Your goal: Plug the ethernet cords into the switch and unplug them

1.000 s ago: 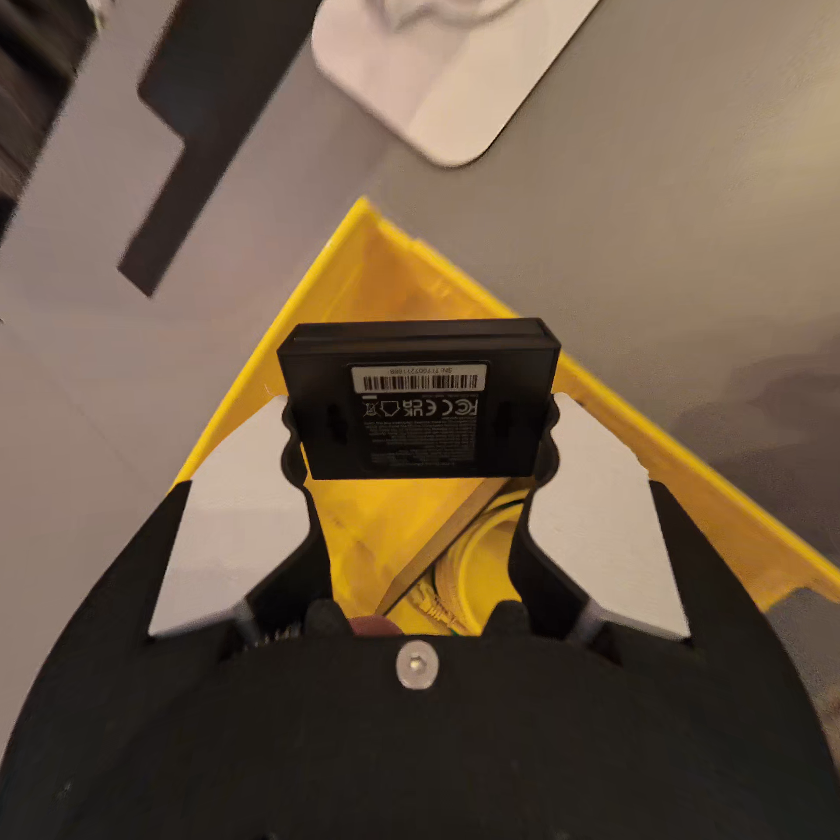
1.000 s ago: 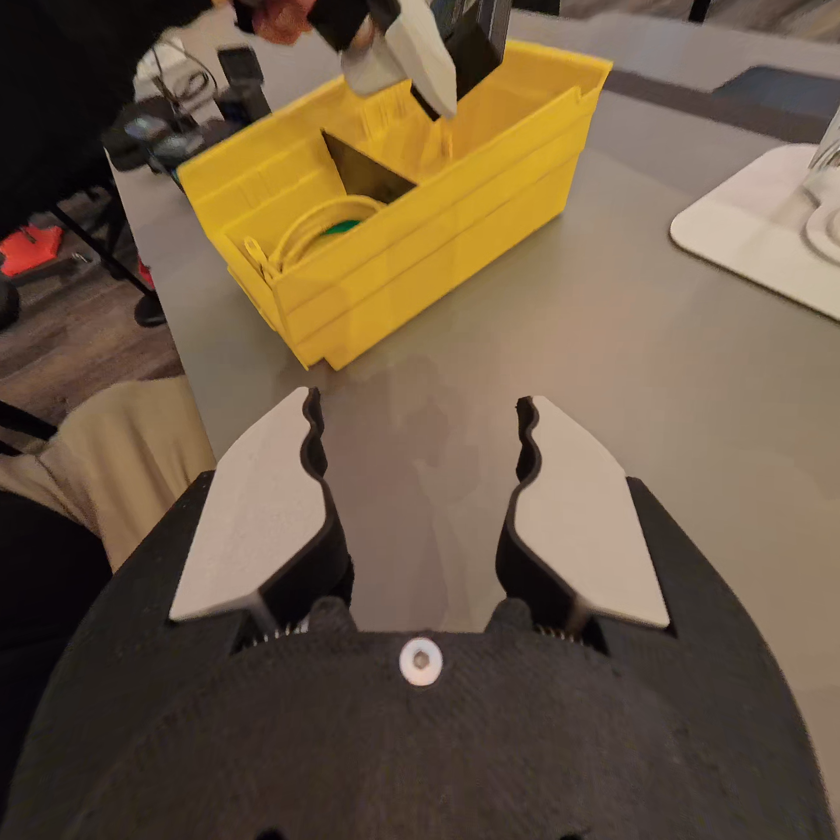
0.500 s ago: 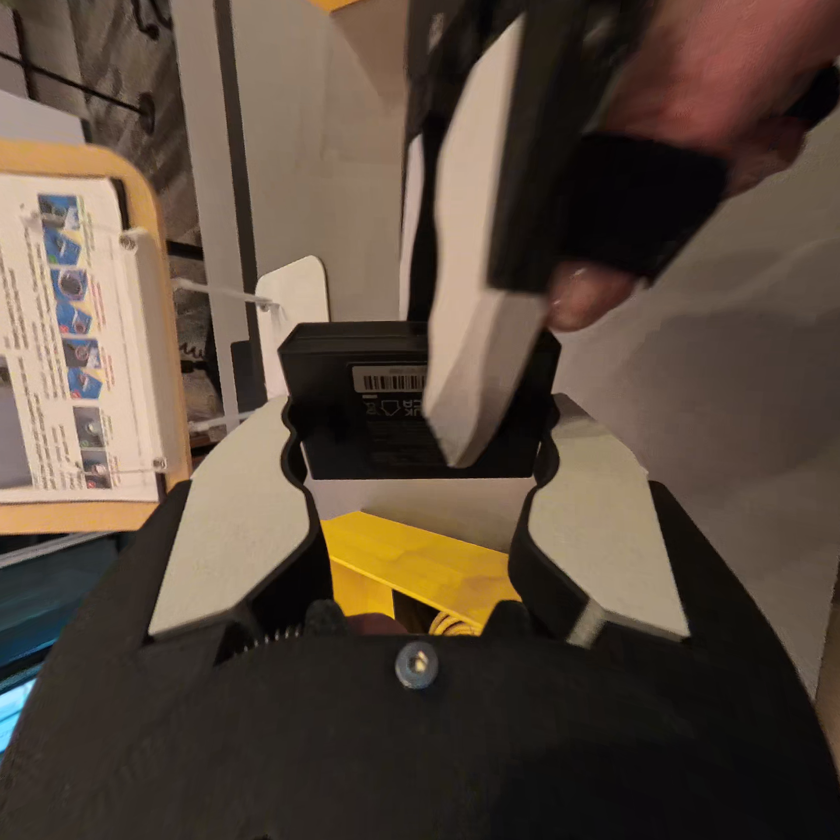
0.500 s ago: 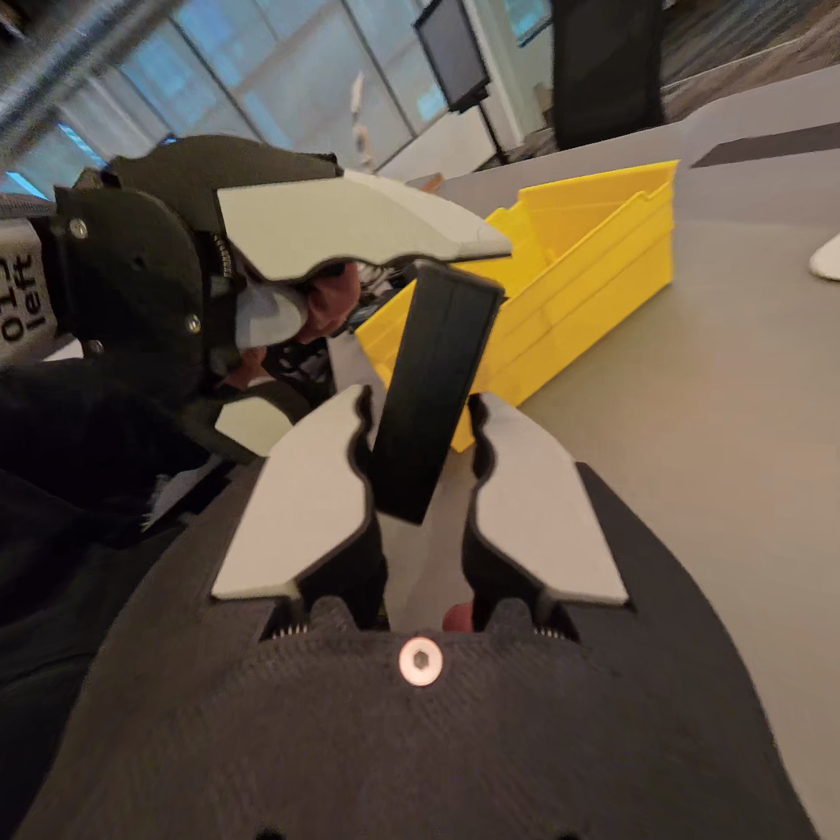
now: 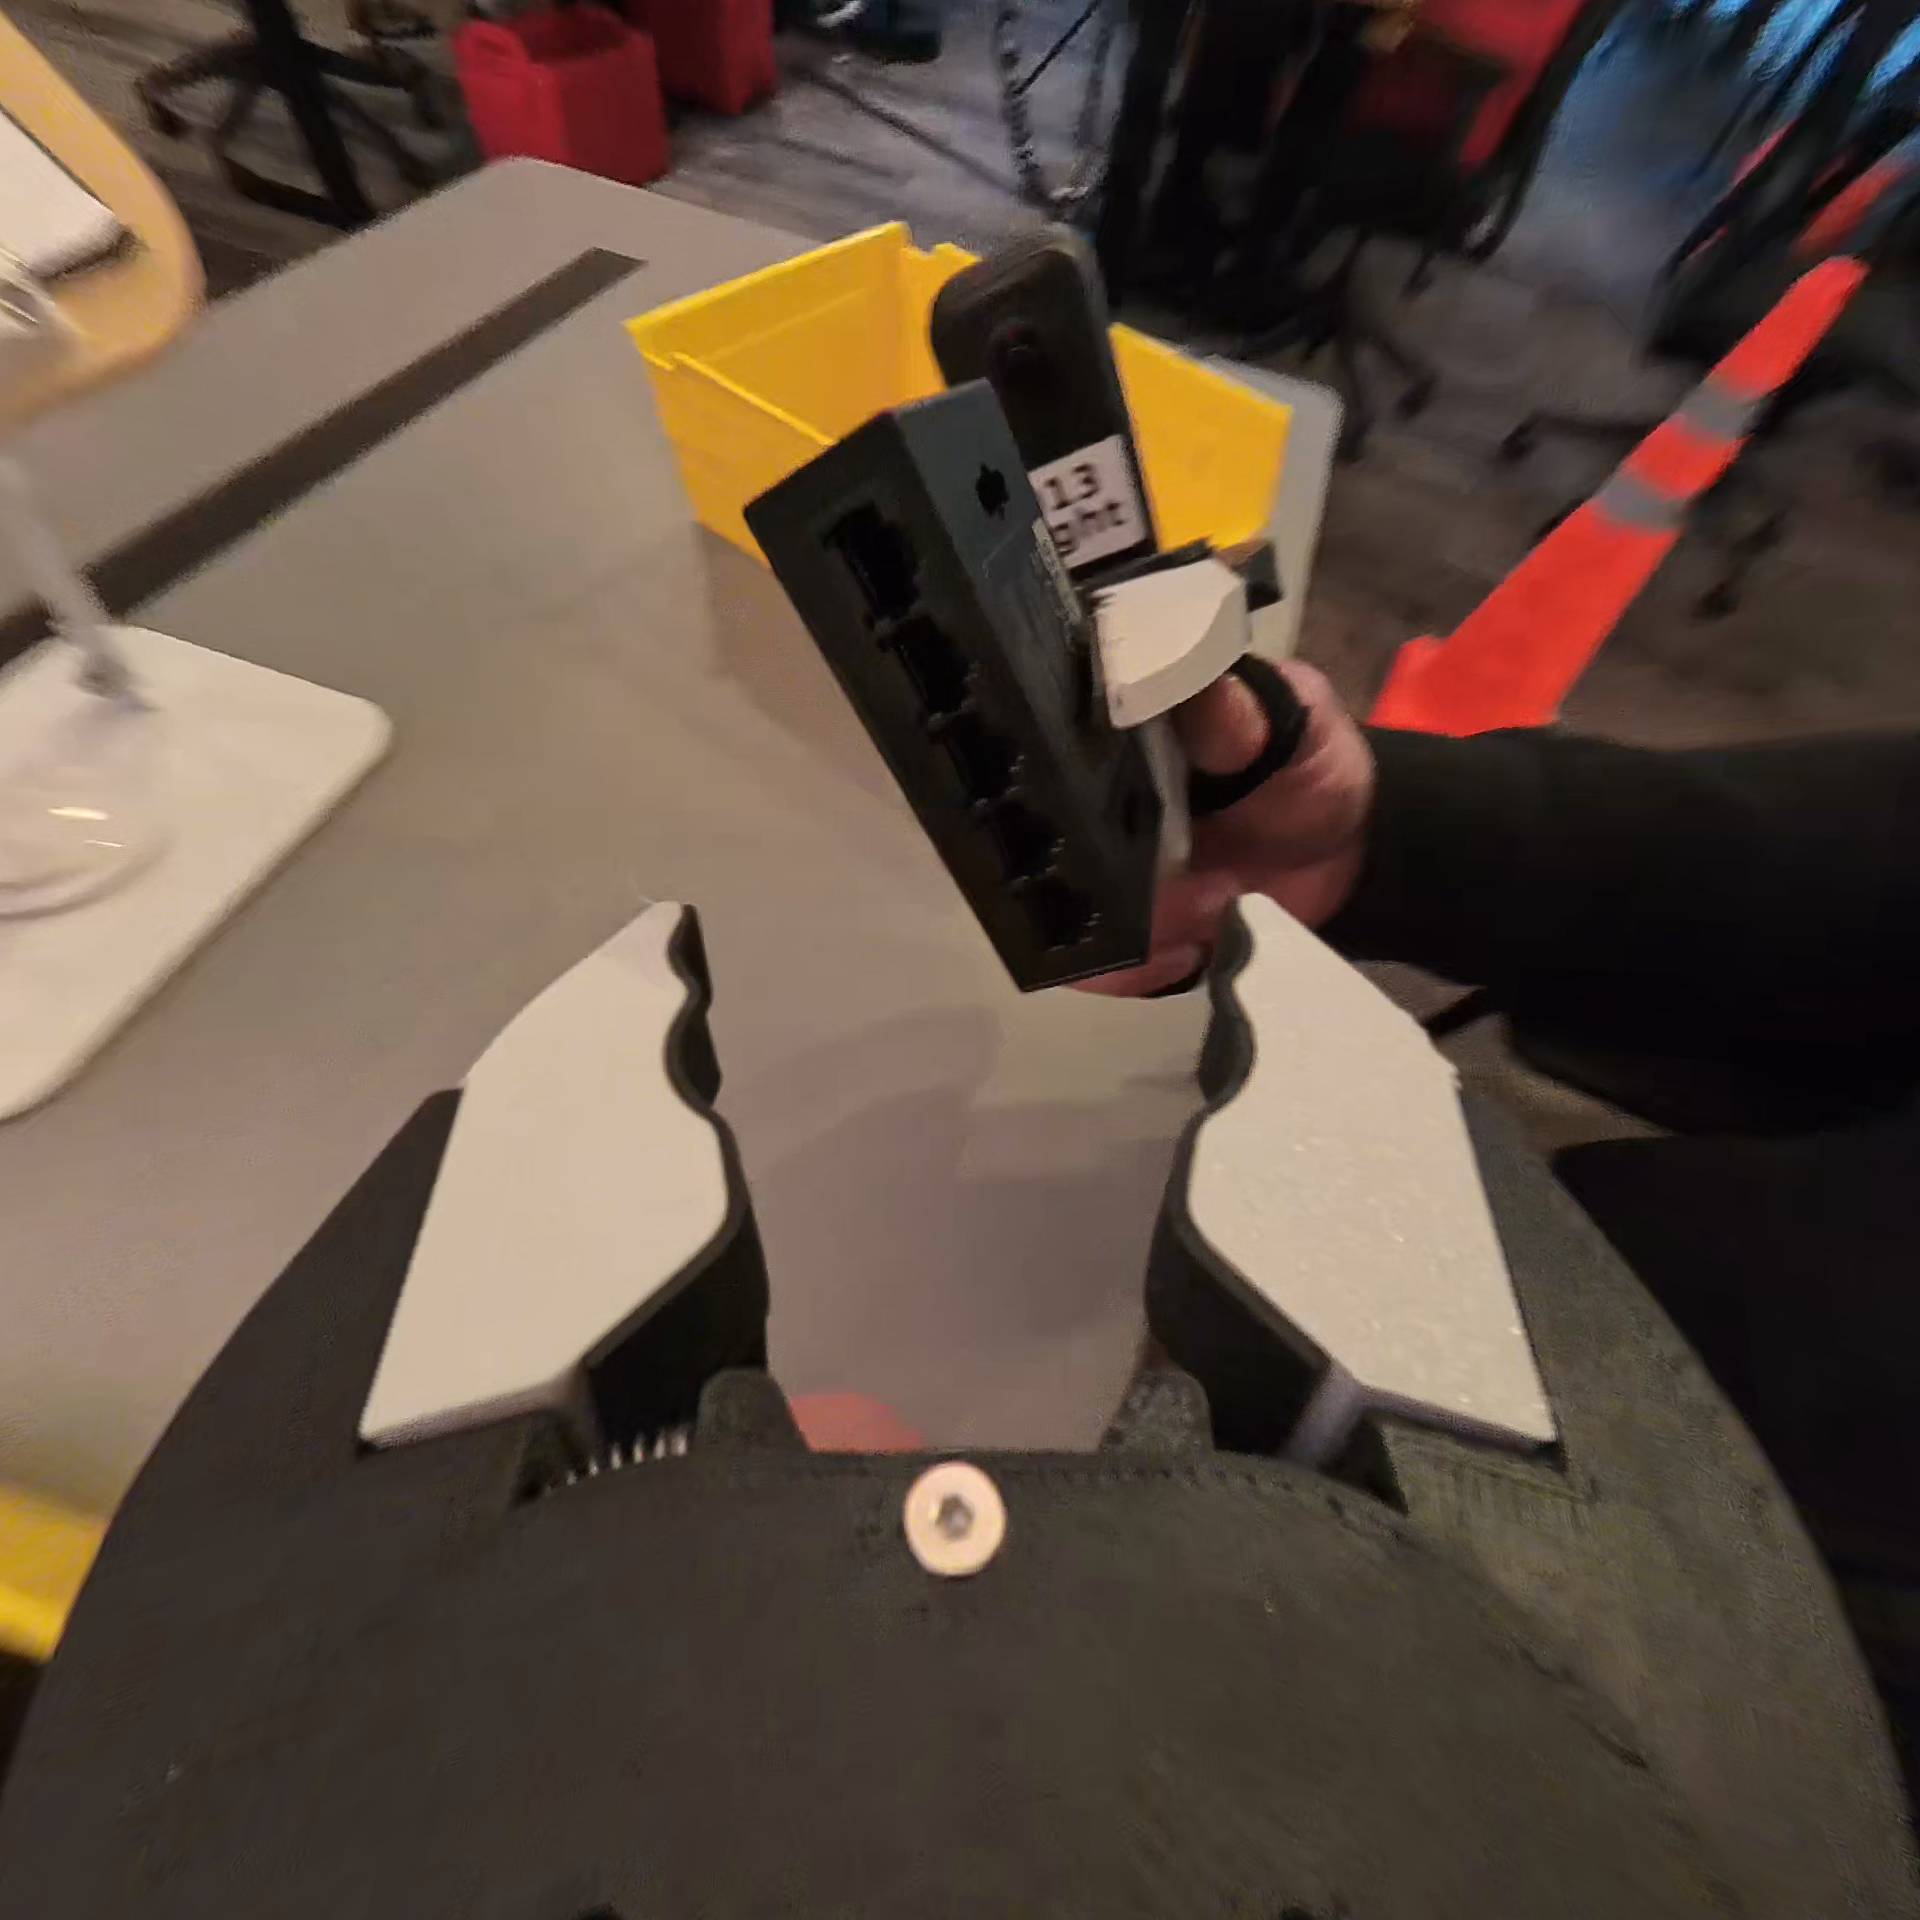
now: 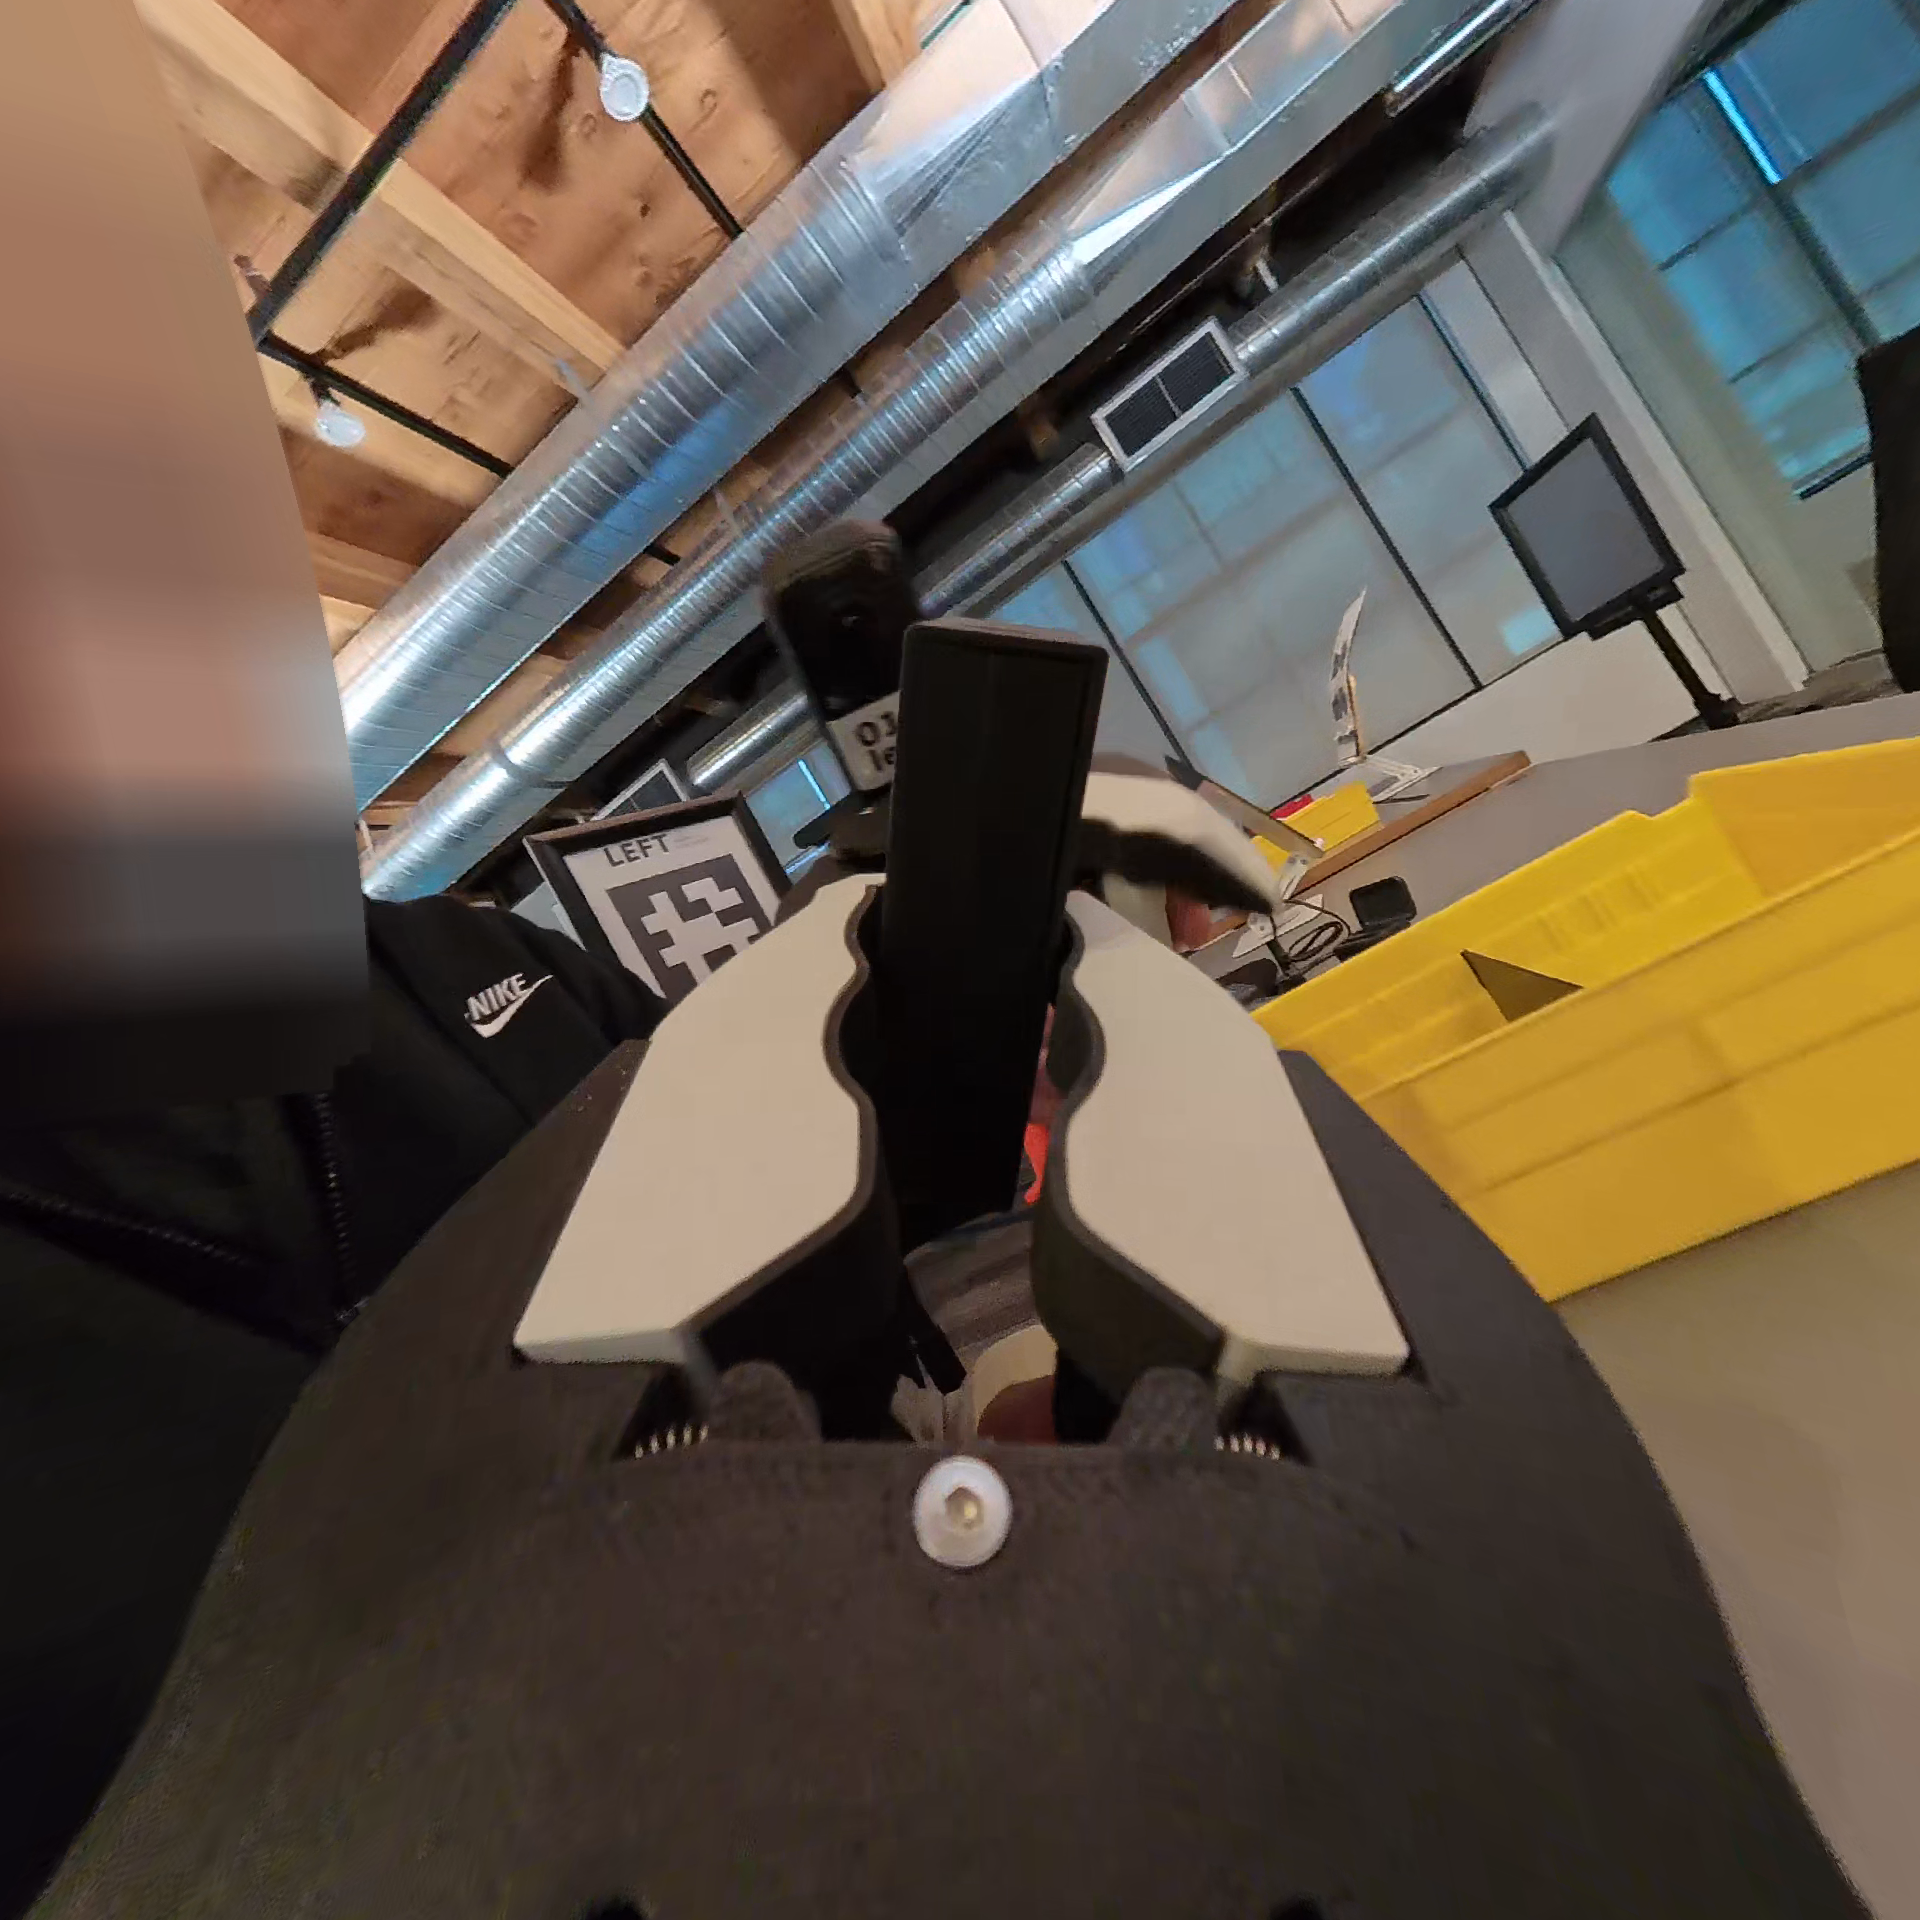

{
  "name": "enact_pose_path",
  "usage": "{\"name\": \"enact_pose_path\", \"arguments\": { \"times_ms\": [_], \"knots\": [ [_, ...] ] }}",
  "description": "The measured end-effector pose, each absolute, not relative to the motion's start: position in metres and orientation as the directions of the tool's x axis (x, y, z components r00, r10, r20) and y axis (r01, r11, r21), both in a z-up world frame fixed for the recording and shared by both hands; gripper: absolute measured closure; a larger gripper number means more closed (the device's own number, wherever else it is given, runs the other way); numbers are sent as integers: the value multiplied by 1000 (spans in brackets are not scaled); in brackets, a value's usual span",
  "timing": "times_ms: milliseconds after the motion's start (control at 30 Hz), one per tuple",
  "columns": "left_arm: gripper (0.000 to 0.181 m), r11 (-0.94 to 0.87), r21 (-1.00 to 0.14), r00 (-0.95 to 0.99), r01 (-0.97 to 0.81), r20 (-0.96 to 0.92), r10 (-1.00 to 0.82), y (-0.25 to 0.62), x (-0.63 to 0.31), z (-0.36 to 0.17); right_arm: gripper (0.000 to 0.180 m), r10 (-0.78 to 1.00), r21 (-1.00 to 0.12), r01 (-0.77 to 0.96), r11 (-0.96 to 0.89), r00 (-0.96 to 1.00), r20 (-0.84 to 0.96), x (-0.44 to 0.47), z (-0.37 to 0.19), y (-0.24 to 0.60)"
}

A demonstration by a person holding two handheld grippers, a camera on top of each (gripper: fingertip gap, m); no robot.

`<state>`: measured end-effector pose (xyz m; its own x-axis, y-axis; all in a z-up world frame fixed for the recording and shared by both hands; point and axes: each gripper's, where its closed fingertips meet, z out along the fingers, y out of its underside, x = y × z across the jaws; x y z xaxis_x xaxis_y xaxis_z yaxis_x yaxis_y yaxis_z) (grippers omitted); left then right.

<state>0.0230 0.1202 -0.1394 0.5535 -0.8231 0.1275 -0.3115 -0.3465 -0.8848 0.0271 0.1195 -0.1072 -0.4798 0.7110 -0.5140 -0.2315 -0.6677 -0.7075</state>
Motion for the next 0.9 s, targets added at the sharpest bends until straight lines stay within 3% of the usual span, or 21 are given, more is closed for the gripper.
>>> {"name": "enact_pose_path", "arguments": {
  "times_ms": [100,167,200,333,433,567,900],
  "knots": [
    [113,-468,-871,461,-150,357,-812,110,37,-139,152,699,-711,-220,-668,-513,-497,24,-105,111],
    [148,-504,-859,381,-84,440,-813,103,42,-136,152,704,-718,-214,-663,-506,-499,20,-106,110],
    [151,-519,-853,368,-60,464,-806,101,44,-135,152,703,-716,-215,-664,-507,-500,20,-106,110],
    [153,-526,-850,390,-27,476,-788,106,40,-141,152,737,-738,-221,-638,-453,-502,16,-110,115],
    [154,-546,-837,377,-28,497,-781,106,35,-145,124,796,-778,-226,-587,-340,-502,14,-116,124],
    [154,-500,-859,371,-107,432,-822,104,29,-149,109,848,-843,-171,-509,-271,-457,15,-120,124],
    [154,-502,-861,388,-78,438,-811,105,30,-144,116,840,-845,-150,-514,-289,-460,17,-125,120]
  ]
}}
